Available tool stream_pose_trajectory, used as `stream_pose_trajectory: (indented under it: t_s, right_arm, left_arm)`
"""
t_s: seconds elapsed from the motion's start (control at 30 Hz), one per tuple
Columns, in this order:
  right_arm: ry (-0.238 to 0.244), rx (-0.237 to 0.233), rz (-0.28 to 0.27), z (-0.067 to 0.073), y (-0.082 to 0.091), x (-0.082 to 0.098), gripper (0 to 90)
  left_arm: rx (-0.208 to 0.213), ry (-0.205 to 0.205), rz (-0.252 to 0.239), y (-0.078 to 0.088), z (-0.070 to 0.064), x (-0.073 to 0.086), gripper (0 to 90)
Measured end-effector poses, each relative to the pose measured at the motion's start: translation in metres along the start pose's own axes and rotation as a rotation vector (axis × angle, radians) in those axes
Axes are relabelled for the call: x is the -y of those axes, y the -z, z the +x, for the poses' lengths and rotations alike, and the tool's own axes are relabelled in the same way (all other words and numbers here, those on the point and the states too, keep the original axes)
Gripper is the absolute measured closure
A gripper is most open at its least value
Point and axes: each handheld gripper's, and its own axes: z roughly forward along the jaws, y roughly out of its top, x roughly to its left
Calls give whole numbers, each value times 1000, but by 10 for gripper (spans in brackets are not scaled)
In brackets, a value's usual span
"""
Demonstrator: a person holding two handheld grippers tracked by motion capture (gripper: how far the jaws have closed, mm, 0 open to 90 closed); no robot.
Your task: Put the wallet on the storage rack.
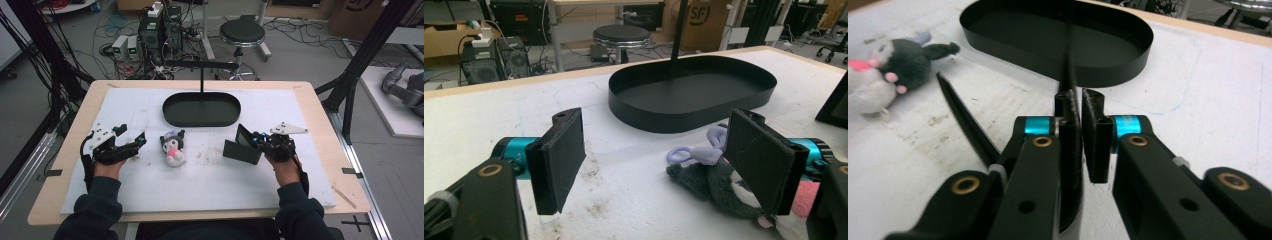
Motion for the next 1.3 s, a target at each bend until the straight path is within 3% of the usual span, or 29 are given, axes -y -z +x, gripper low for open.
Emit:
stream_pose_trajectory:
  t_s: [0.03,0.1,0.17,0.37,0.47,0.5,0.53,0.57,0.6,0.7,0.9,0.93,0.97,1.1,1.17,1.27,1.3]
  right_arm:
    - [-6,3,8,0,-1,1,749]
    - [-7,4,9,-1,-1,1,738]
    - [-22,9,7,-4,0,1,670]
    - [-35,-5,-37,-8,5,1,507]
    - [37,-82,-89,-7,11,2,318]
    - [37,-82,-89,-7,11,2,318]
    - [108,-125,-100,-3,13,4,210]
    - [108,-125,-100,-3,13,4,210]
    - [175,-124,-88,2,12,7,197]
    - [198,-106,-70,5,8,11,197]
    - [175,-109,-1,2,-7,19,198]
    - [171,-113,7,1,-10,21,198]
    - [179,-149,27,0,-15,26,198]
    - [175,-150,51,0,-20,29,226]
    - [168,-165,46,0,-22,32,353]
    - [178,-185,53,1,-19,30,692]
    - [184,-198,44,2,-17,29,760]
  left_arm:
    - [-1,-2,2,0,0,0,241]
    - [-2,3,3,0,1,1,241]
    - [-1,2,6,0,1,1,241]
    - [-4,0,3,0,1,0,241]
    - [-3,1,1,0,1,0,241]
    - [-3,0,2,0,1,0,241]
    - [-2,2,1,0,1,0,241]
    - [-1,2,3,0,1,0,241]
    - [0,1,3,-1,1,0,241]
    - [0,-4,3,-1,0,0,241]
    - [4,0,1,-1,0,0,241]
    - [3,1,1,-1,0,0,241]
    - [1,2,1,-1,0,0,241]
    - [-1,3,-2,0,1,0,241]
    - [0,2,-1,0,1,0,241]
    - [0,1,0,0,1,0,241]
    - [-1,3,-1,0,1,0,241]
